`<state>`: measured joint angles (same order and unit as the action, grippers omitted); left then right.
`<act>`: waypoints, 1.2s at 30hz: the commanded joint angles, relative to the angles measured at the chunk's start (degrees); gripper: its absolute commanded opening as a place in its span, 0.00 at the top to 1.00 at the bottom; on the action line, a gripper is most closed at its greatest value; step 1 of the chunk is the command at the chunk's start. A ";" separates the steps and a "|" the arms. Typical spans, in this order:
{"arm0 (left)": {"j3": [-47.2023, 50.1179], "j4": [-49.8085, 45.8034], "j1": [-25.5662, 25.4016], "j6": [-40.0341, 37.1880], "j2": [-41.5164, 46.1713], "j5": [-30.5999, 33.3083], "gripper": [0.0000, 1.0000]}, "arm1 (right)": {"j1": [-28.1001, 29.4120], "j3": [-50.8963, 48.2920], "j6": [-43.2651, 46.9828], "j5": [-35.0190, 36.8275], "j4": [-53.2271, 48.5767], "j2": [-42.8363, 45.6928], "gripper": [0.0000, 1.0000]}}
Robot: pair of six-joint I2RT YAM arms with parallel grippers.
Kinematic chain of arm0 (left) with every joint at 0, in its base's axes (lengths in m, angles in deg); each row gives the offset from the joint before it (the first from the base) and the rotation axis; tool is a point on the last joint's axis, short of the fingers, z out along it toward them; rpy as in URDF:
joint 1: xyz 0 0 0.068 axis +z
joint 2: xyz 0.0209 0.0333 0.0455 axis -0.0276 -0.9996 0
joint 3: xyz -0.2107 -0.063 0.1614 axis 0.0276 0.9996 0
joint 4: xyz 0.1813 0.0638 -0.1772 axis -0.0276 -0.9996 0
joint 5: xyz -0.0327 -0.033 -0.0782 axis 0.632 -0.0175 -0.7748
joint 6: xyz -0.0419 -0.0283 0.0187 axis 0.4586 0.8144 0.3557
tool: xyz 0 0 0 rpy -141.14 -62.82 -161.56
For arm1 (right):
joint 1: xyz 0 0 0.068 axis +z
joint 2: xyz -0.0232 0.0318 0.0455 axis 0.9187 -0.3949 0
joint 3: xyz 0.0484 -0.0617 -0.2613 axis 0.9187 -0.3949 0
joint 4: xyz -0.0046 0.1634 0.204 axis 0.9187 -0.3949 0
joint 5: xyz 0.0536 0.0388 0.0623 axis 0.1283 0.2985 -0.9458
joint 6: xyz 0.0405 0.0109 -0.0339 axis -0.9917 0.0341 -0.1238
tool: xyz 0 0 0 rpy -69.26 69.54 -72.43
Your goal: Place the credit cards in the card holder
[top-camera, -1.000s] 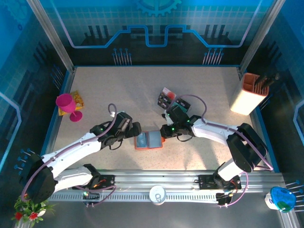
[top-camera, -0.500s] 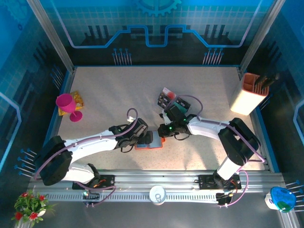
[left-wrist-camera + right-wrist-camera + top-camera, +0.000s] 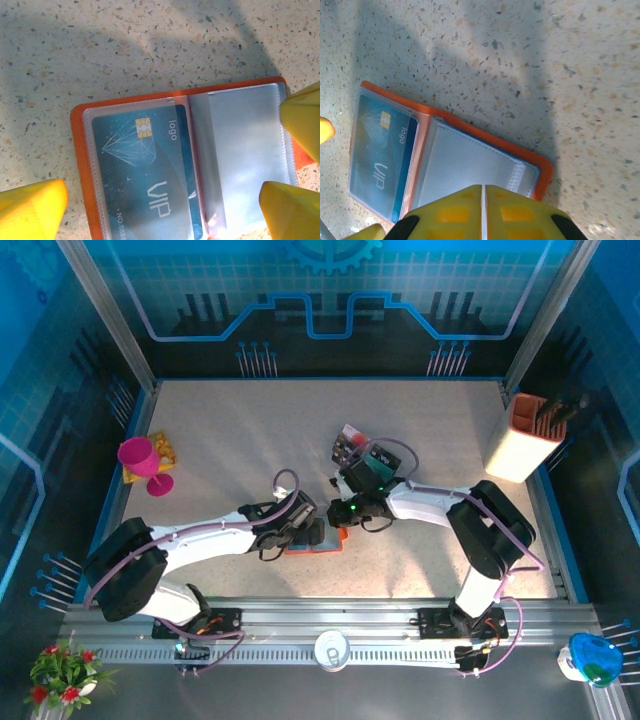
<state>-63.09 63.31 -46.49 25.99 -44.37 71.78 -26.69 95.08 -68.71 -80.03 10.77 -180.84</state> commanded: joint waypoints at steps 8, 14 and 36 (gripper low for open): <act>-0.69 1.16 -0.45 -1.78 -1.62 0.99 0.01 | 2.96 2.48 0.05 -0.41 -0.05 -4.67 0.89; 0.30 1.47 -0.44 -1.88 -2.48 1.43 0.01 | 2.92 2.56 -1.00 -0.82 0.83 -5.22 0.90; 5.45 5.05 -0.47 -0.86 -2.61 2.14 0.22 | 2.65 -2.78 -7.95 0.80 5.30 3.57 0.77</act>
<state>-59.29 67.70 -46.60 24.59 -47.74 73.70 -24.37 94.19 -73.17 -79.96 13.52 -180.09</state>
